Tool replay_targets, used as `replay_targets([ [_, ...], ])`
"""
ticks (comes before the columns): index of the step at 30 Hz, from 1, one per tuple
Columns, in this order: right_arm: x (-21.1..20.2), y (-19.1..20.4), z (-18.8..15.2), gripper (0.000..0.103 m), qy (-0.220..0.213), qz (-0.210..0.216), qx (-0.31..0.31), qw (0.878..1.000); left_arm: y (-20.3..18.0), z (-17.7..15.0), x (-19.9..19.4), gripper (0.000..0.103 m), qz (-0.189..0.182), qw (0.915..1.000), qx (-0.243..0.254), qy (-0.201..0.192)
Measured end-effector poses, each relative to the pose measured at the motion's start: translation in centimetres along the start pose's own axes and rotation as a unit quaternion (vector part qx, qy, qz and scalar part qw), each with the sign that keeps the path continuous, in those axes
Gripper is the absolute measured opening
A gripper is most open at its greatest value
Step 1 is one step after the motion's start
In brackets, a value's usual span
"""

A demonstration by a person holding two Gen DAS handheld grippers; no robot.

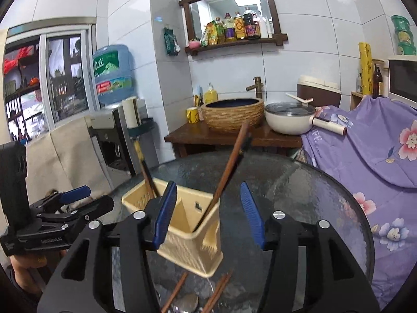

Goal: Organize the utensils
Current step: 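Open the left tool releasing the black chopstick into the caddy while the right tool releases its wooden chopstick, then lower the left tool toward a steel spoon while the right tool approaches a wooden chopstick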

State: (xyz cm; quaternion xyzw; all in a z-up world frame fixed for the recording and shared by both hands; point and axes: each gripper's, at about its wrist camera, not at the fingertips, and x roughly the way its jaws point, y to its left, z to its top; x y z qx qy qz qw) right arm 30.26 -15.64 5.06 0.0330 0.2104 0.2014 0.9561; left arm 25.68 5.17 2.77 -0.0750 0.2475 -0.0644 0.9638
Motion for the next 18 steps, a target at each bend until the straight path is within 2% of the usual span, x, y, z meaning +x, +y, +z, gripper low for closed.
replay_targets([
  [5,0.5,0.0,-4.7,0.057,0.064,-0.010,-0.001,0.998,0.8,-3.7,-0.1,0.096,0.022,0.9989,0.008,0.041],
  [10,1.7,-0.8,-9.7,0.057,0.136,-0.022,0.018,0.990,1.4,-8.0,0.4,0.096,0.031,0.9939,0.009,0.106],
  [15,2.8,-0.7,-13.4,0.057,0.184,-0.036,0.022,0.982,1.9,-10.9,0.1,0.095,0.041,0.9898,0.011,0.136],
  [18,3.4,-0.6,-15.1,0.049,0.206,-0.042,0.024,0.977,2.3,-11.9,0.1,0.090,0.038,0.9881,-0.001,0.149],
])
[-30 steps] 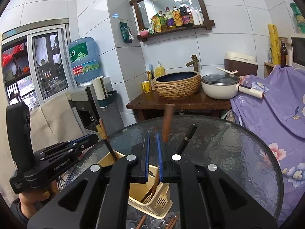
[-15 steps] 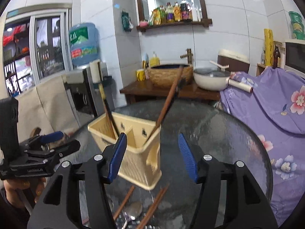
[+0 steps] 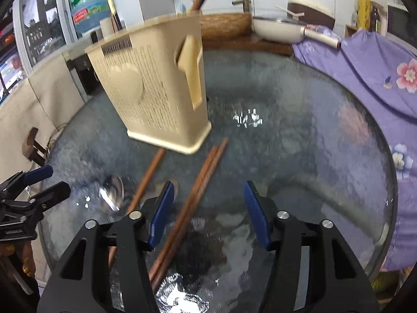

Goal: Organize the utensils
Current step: 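Lower the left tool toward a steel spoon while the right tool approaches a wooden chopstick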

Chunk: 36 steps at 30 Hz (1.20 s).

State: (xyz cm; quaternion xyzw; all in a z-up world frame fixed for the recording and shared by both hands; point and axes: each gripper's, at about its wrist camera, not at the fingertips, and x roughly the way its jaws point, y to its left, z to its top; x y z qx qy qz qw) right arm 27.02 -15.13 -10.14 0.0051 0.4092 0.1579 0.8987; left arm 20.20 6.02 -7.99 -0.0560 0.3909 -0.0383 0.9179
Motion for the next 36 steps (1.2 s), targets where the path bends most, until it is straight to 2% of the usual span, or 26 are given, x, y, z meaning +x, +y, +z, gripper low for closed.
replay_targets([
  [4,0.9,0.2,-0.8,0.047,0.017,-0.004,0.001,1.000,-0.2,-0.7,0.3,0.087,0.012,0.9999,0.008,0.008],
  [15,1.4,0.3,-1.5,0.047,0.029,-0.018,-0.010,0.999,-1.1,-1.4,1.0,0.086,0.007,0.9997,0.014,0.016],
  [20,0.4,-2.4,-1.4,0.046,0.027,-0.040,0.018,0.999,-0.5,-1.3,0.7,0.086,0.013,0.9998,0.007,0.014],
  [23,0.1,-3.3,-1.3,0.046,0.029,-0.023,0.036,0.999,-0.3,-1.0,0.8,0.086,0.014,0.9998,0.004,0.013],
  [28,0.6,-2.6,-0.9,0.041,0.033,-0.023,0.026,0.999,-1.6,-0.7,0.7,0.082,0.005,0.9995,0.028,0.013],
  [36,1.0,-1.7,-0.7,0.041,0.040,-0.021,0.020,0.999,-3.2,-0.8,1.2,0.078,0.004,0.9984,0.051,0.022],
])
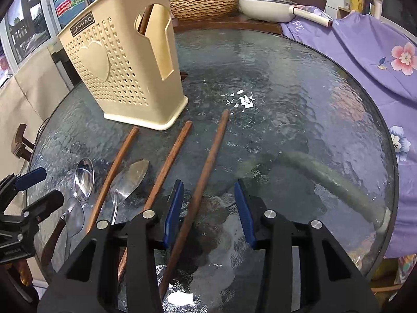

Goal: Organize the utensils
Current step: 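Lower the left tool toward a steel spoon while the right tool approaches a wooden chopstick, then grasp the steel spoon with the left tool while the right tool grasps a wooden chopstick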

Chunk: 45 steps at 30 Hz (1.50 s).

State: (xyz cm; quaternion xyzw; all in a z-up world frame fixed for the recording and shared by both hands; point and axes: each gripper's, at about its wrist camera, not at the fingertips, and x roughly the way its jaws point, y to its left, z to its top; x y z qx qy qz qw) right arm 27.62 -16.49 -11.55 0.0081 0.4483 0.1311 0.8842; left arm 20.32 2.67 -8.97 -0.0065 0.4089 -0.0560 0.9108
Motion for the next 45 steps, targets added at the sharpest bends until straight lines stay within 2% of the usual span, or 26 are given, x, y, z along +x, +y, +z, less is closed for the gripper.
replay_targets([
  [10,0.1,0.0,-0.1,0.041,-0.002,-0.015,-0.010,1.000,-2.9,-2.1,-0.3,0.071,-0.010,0.9992,0.035,0.016],
  [16,0.6,-0.5,0.6,0.040,-0.005,-0.022,-0.006,1.000,-2.3,-1.1,0.6,0.069,0.002,0.9996,0.023,0.015],
  [22,0.7,-0.3,0.5,0.040,-0.009,-0.026,-0.013,1.000,-3.3,-0.2,1.9,0.068,0.011,0.9987,0.045,0.020],
  [31,1.0,-0.2,1.0,0.040,-0.003,-0.023,-0.016,1.000,-2.8,1.0,3.5,0.056,0.011,0.9986,0.039,0.035],
  [35,1.7,0.0,2.0,0.040,0.003,-0.029,-0.021,0.999,-2.8,1.4,3.8,0.046,0.008,0.9982,0.043,0.041],
  [36,1.9,0.0,2.4,0.038,0.005,-0.030,-0.023,0.999,-2.8,1.5,3.9,0.046,0.007,0.9981,0.044,0.043],
  [37,2.1,0.0,2.6,0.032,0.006,-0.031,-0.024,0.999,-2.8,1.6,3.9,0.046,0.006,0.9981,0.044,0.043],
  [42,3.1,-0.4,4.1,0.022,0.008,-0.044,-0.016,0.999,-2.5,2.2,4.2,0.046,0.002,0.9982,0.041,0.044],
  [45,3.5,0.0,4.5,0.012,0.007,-0.051,-0.023,0.998,-2.3,2.7,4.1,0.046,0.002,0.9984,0.041,0.038],
])
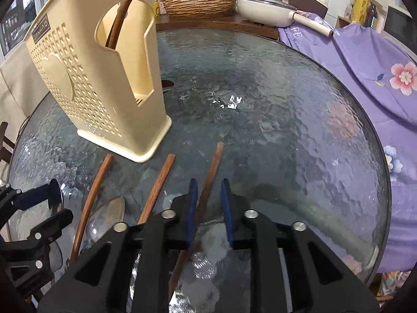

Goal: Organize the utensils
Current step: 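Grasp the steel spoon with the left tool while the right tool grasps a wooden chopstick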

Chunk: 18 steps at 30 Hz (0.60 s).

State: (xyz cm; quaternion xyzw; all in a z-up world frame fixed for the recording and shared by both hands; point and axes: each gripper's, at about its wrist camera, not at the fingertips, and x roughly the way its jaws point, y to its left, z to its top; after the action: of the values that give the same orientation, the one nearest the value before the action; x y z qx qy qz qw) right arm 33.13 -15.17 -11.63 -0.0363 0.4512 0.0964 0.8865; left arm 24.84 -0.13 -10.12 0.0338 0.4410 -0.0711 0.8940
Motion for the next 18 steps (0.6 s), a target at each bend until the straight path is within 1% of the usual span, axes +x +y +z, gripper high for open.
replay_targets([
  [6,0.2,-0.1,0.3,0.008,-0.002,0.008,0.012,1.000,1.1,1.1,-0.7,0.046,-0.016,0.9995,-0.010,-0.024],
  [11,0.5,-1.8,0.7,0.007,-0.001,0.045,0.047,0.998,1.9,1.6,-1.7,0.046,-0.023,0.9984,-0.024,-0.046],
  [14,-0.1,-2.6,0.7,0.007,-0.014,0.059,0.062,0.996,2.3,1.8,-2.8,0.046,-0.022,0.9972,-0.031,-0.065],
  [18,-2.4,-2.9,0.9,0.007,-0.053,0.070,0.064,0.994,2.8,2.3,-5.0,0.046,-0.024,0.9940,-0.041,-0.099],
])
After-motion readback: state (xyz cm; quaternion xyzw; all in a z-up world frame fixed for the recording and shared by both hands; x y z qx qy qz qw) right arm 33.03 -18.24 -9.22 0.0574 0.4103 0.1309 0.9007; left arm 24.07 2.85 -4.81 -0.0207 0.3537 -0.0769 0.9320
